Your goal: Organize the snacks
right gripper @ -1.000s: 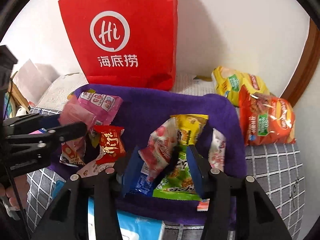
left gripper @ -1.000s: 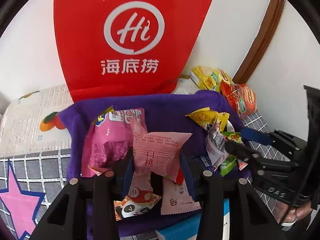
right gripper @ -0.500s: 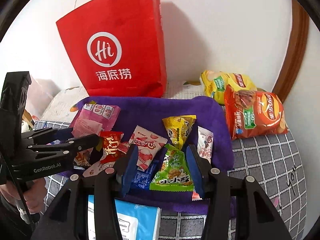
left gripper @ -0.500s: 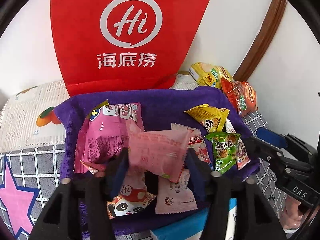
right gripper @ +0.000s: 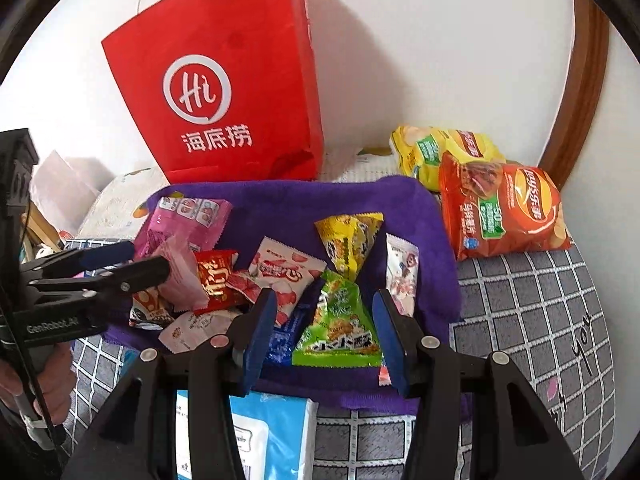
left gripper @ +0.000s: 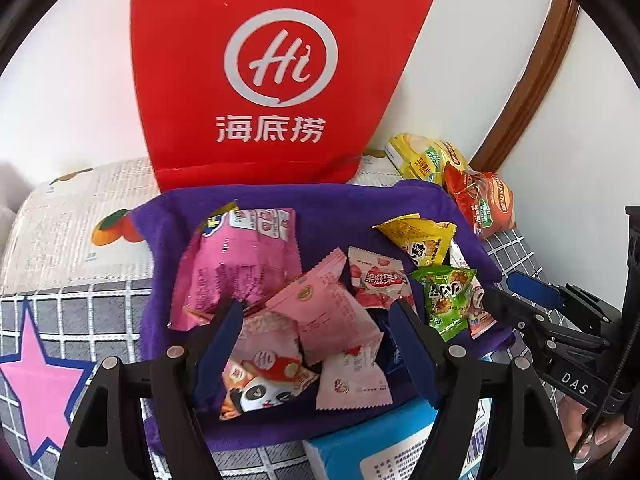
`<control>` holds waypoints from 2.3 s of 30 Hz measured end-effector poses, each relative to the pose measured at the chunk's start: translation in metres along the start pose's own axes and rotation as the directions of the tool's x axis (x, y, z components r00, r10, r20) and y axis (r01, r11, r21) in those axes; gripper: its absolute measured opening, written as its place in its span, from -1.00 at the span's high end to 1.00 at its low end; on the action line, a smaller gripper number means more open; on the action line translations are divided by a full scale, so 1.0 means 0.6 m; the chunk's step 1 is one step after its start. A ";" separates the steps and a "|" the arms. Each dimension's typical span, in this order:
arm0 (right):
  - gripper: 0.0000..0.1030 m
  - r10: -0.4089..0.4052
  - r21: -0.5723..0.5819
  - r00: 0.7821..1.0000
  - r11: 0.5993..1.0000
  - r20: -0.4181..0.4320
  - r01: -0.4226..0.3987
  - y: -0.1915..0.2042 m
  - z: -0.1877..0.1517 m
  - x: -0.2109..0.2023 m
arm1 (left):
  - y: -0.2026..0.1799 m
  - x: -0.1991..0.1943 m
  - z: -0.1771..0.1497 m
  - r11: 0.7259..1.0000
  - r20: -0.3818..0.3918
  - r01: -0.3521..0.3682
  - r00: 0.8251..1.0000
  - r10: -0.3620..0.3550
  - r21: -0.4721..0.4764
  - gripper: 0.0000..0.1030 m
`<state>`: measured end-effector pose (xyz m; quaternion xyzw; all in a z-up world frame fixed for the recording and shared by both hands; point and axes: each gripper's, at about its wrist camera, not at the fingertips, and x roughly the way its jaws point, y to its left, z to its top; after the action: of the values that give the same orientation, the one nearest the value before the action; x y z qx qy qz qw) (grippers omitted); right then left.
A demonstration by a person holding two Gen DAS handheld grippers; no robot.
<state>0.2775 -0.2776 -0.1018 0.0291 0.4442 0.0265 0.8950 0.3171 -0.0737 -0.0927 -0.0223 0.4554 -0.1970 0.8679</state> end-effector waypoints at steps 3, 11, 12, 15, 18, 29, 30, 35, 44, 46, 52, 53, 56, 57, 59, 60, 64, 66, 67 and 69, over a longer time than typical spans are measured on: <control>0.04 0.001 0.015 1.000 1.000 0.001 -0.001 -0.003 -0.004 -0.014 | 0.002 -0.015 -0.007 1.000 -0.004 -0.008 1.000 0.008 -0.006 -0.44; 0.01 -0.025 0.039 0.999 0.999 0.034 0.024 0.008 -0.025 -0.097 | -0.003 -0.080 -0.046 0.999 -0.014 -0.026 1.000 0.026 -0.020 -0.44; -0.07 -0.027 0.048 0.999 0.999 0.040 0.025 0.008 -0.030 -0.111 | -0.005 -0.089 -0.050 0.999 -0.013 -0.029 1.000 0.028 -0.022 -0.44; -0.20 -0.044 0.068 0.998 0.997 0.051 0.040 0.008 -0.045 -0.156 | -0.014 -0.125 -0.071 0.999 0.004 -0.028 1.000 0.028 -0.027 -0.49; -0.27 -0.056 0.101 0.996 0.994 0.075 0.049 0.005 -0.067 -0.204 | -0.027 -0.163 -0.095 0.999 0.016 -0.030 0.999 0.030 -0.021 -0.62; -0.70 -0.123 0.125 0.982 0.986 0.144 0.106 0.011 -0.178 -0.354 | -0.092 -0.293 -0.186 0.983 0.130 -0.159 0.981 0.147 0.090 -0.84; -0.78 -0.123 0.133 0.982 0.986 0.147 0.103 0.009 -0.186 -0.363 | -0.098 -0.301 -0.193 0.981 0.138 -0.165 0.979 0.151 0.097 -0.86; -0.95 -0.167 0.164 0.974 0.976 0.150 0.142 0.006 -0.232 -0.409 | -0.127 -0.347 -0.227 0.977 0.183 -0.178 0.971 0.155 0.114 -0.87; -0.95 -0.179 0.169 0.972 0.974 0.150 0.153 0.014 -0.284 -0.465 | -0.162 -0.399 -0.269 0.979 0.227 -0.169 0.964 0.141 0.110 -0.87; -0.95 -0.181 0.173 0.971 0.973 0.157 0.153 0.015 -0.289 -0.474 | -0.166 -0.404 -0.275 0.978 0.232 -0.176 0.962 0.147 0.111 -0.87; -0.95 -0.191 0.168 0.968 0.972 0.163 0.164 0.025 -0.301 -0.492 | -0.171 -0.418 -0.287 0.978 0.240 -0.178 0.959 0.149 0.104 -0.87; -0.95 -0.188 0.166 0.968 0.973 0.166 0.161 0.026 -0.303 -0.494 | -0.170 -0.420 -0.289 0.979 0.243 -0.179 0.958 0.151 0.098 -0.87; -0.95 -0.189 0.164 0.967 0.973 0.170 0.161 0.029 -0.307 -0.501 | -0.165 -0.426 -0.292 0.982 0.244 -0.168 0.959 0.144 0.081 -0.87; -0.95 -0.188 0.165 0.967 0.973 0.171 0.160 0.028 -0.307 -0.503 | -0.164 -0.427 -0.292 0.983 0.246 -0.167 0.959 0.143 0.078 -0.87; -0.95 -0.184 0.164 0.967 0.974 0.175 0.156 0.029 -0.307 -0.506 | -0.163 -0.428 -0.292 0.983 0.246 -0.171 0.958 0.148 0.074 -0.87; -0.95 -0.185 0.165 0.967 0.974 0.177 0.156 0.029 -0.308 -0.508 | -0.164 -0.429 -0.292 0.982 0.245 -0.172 0.958 0.149 0.076 -0.87; -0.95 -0.178 0.170 0.966 0.974 0.185 0.147 0.031 -0.312 -0.514 | -0.164 -0.434 -0.293 0.981 0.252 -0.178 0.956 0.153 0.077 -0.87; -0.95 -0.176 0.167 0.967 0.975 0.186 0.146 0.033 -0.312 -0.515 | -0.164 -0.437 -0.294 0.981 0.253 -0.177 0.955 0.153 0.076 -0.87; -0.95 -0.177 0.165 0.967 0.975 0.185 0.147 0.033 -0.312 -0.516 | -0.165 -0.437 -0.294 0.981 0.254 -0.178 0.955 0.154 0.075 -0.87; -0.95 -0.177 0.164 0.966 0.976 0.188 0.146 0.035 -0.313 -0.517 | -0.164 -0.437 -0.294 0.981 0.253 -0.181 0.955 0.156 0.076 -0.87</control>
<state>-0.0598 -0.2743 0.0330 0.0618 0.3530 -0.0828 0.9299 0.0115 -0.0444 0.0310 0.0350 0.3342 -0.1401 0.9314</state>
